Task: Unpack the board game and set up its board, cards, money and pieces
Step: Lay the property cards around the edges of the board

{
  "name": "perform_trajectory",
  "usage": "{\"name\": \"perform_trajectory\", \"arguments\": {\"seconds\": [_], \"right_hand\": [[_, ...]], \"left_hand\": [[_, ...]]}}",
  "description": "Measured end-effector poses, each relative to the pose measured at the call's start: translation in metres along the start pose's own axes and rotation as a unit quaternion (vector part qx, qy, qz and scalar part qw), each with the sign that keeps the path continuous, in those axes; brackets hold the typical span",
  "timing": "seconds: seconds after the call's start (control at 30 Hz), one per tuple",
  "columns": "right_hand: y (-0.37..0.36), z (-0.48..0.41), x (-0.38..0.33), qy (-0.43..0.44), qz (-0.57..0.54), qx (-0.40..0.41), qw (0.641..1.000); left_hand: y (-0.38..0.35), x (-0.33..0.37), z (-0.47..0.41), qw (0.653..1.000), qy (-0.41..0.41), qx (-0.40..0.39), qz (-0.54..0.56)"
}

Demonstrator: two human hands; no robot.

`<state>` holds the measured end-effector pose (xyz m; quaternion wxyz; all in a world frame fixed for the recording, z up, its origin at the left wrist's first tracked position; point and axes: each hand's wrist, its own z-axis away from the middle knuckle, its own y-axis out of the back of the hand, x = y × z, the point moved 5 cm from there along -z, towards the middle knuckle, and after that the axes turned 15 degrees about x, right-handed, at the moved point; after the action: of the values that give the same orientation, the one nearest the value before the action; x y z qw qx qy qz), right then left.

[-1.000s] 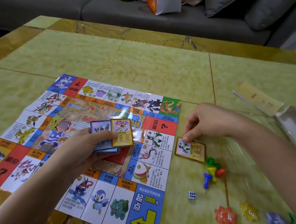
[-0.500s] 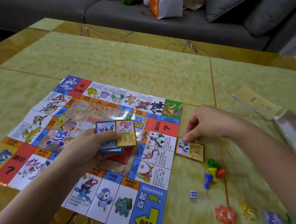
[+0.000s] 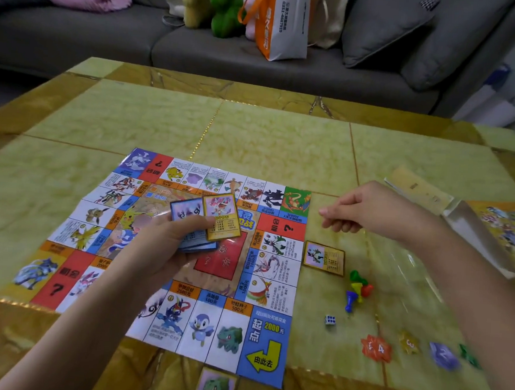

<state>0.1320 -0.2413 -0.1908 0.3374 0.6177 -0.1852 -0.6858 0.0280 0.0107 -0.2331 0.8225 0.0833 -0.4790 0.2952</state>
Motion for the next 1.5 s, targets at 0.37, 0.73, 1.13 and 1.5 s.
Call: {"name": "perform_trajectory", "arguments": {"seconds": [0.37, 0.73, 1.13, 1.5], "right_hand": [[-0.071, 0.110, -0.040, 0.020, -0.205, 0.000, 0.978], [-0.094, 0.125, -0.012, -0.053, -0.281, 0.114, 0.951], [-0.087, 0.108, 0.019, -0.152, -0.345, 0.196, 0.905], [-0.074, 0.111, 0.044, -0.204, -0.494, 0.292, 0.794]], "left_hand": [[0.007, -0.027, 0.072, 0.994, -0.037, -0.098, -0.021], [0.013, -0.044, 0.079, 0.982, 0.109, -0.151, -0.002], [0.025, -0.044, 0.057, 0.990, 0.120, -0.073, 0.029], [0.033, -0.048, 0.047, 0.994, 0.109, -0.026, 0.006]]}}
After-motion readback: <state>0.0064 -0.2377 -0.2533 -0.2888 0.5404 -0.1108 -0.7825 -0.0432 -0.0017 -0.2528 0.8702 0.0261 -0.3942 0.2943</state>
